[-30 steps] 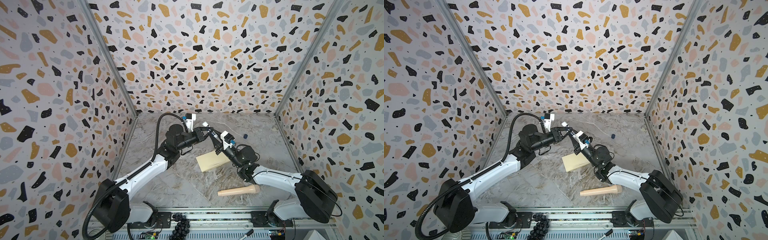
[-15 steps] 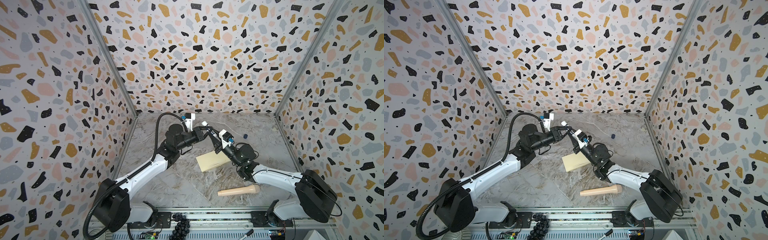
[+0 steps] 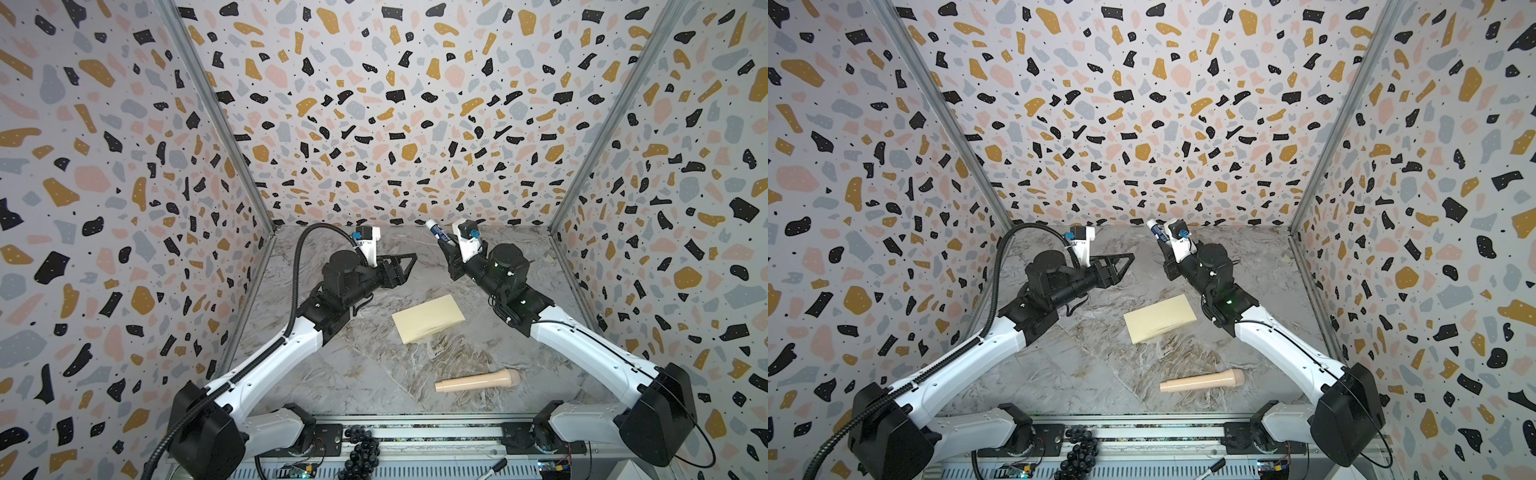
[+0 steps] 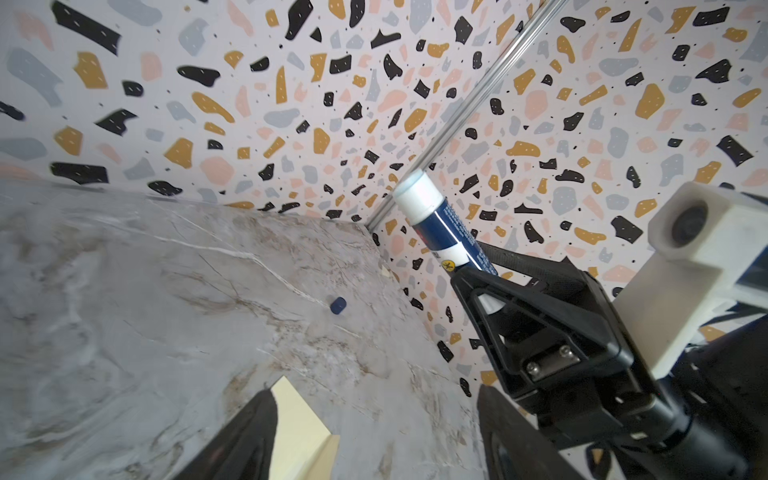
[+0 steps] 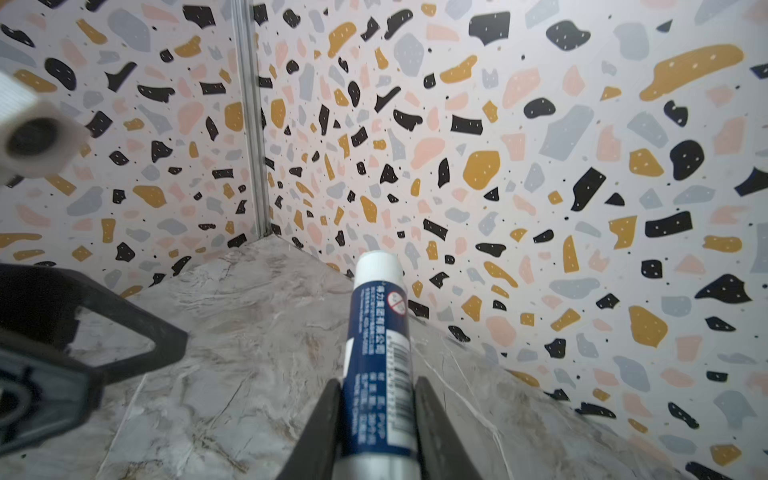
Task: Place the letter into the envelope and seal it
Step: 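Lower the left gripper onto the flap edge while the right lifts the glue stick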
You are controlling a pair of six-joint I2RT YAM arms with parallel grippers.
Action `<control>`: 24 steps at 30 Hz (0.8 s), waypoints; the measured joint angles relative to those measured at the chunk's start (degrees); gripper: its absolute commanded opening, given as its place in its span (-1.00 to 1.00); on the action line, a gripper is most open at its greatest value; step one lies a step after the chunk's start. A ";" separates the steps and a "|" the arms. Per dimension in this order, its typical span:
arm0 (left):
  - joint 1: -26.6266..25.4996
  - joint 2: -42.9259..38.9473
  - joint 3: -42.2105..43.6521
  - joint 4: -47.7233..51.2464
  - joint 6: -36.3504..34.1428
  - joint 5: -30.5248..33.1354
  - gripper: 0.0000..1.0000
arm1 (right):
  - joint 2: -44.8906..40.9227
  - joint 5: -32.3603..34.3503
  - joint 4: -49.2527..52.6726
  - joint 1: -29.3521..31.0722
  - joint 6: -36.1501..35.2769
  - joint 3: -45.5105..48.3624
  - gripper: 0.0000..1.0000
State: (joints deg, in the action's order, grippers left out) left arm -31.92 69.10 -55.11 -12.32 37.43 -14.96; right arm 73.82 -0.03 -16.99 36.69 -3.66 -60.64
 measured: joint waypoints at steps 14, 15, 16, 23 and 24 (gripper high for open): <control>0.04 -0.87 0.66 4.96 -6.45 5.55 0.53 | 10.78 -1.51 43.67 -3.76 -4.44 -22.51 -1.00; 0.04 -0.83 0.98 4.96 -6.45 5.66 0.51 | 11.37 -2.19 45.81 -4.33 -4.70 -23.78 -1.00; 0.04 -0.72 1.36 4.92 -6.43 5.73 0.48 | 11.69 -2.51 47.45 -4.68 -4.85 -24.63 -1.00; -0.20 4.42 5.22 4.83 -5.29 5.18 0.12 | 16.85 -4.48 60.57 -4.74 -5.44 -35.41 -1.00; -0.44 5.64 5.57 4.87 -5.20 5.01 0.08 | 18.21 -4.61 61.96 -4.70 -5.44 -37.38 -1.00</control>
State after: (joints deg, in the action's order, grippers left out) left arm -32.36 74.74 -49.54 -7.44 32.23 -9.96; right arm 92.03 -4.64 44.97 31.99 -9.10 -98.02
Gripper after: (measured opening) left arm 0.571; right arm 0.281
